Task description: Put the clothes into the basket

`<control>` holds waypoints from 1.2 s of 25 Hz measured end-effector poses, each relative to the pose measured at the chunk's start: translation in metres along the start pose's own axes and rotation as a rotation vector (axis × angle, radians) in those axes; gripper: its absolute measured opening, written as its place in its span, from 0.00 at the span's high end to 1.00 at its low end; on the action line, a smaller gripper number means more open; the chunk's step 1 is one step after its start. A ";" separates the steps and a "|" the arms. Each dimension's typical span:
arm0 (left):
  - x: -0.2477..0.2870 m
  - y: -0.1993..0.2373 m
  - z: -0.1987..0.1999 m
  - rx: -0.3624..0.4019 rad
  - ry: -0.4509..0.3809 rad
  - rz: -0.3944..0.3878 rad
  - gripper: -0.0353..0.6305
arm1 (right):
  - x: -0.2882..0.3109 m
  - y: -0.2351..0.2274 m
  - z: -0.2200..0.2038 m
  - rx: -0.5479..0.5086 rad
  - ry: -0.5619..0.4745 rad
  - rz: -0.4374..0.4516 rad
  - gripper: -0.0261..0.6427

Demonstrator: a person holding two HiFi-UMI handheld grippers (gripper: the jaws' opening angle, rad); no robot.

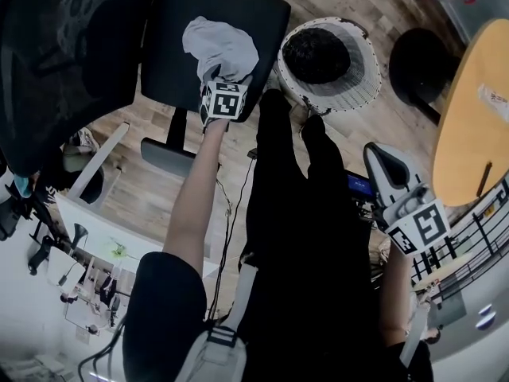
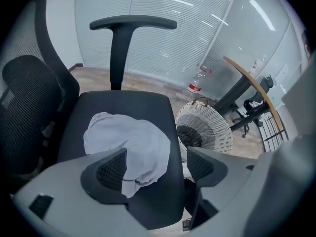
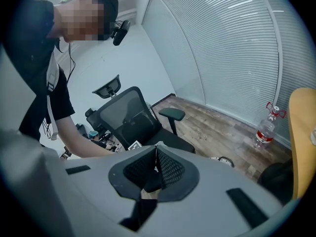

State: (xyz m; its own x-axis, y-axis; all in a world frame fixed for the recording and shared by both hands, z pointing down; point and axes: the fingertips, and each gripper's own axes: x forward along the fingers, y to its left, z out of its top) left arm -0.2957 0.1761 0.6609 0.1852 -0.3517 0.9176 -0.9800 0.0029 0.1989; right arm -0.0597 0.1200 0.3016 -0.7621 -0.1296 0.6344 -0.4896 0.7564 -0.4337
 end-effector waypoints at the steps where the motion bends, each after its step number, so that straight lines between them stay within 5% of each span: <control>1: 0.004 0.002 -0.002 0.000 0.003 0.010 0.38 | 0.001 0.000 -0.001 0.002 0.006 -0.001 0.94; 13: 0.052 0.035 -0.022 -0.076 0.044 0.113 0.29 | 0.014 -0.004 -0.020 0.034 0.066 -0.012 0.94; 30: 0.088 0.049 -0.035 -0.047 0.118 0.130 0.29 | 0.023 -0.008 -0.033 0.076 0.072 -0.025 0.94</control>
State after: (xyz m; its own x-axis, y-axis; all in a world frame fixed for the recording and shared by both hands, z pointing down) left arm -0.3247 0.1776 0.7633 0.0675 -0.2332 0.9701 -0.9923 0.0857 0.0897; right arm -0.0590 0.1324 0.3411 -0.7182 -0.0990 0.6887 -0.5408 0.7022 -0.4631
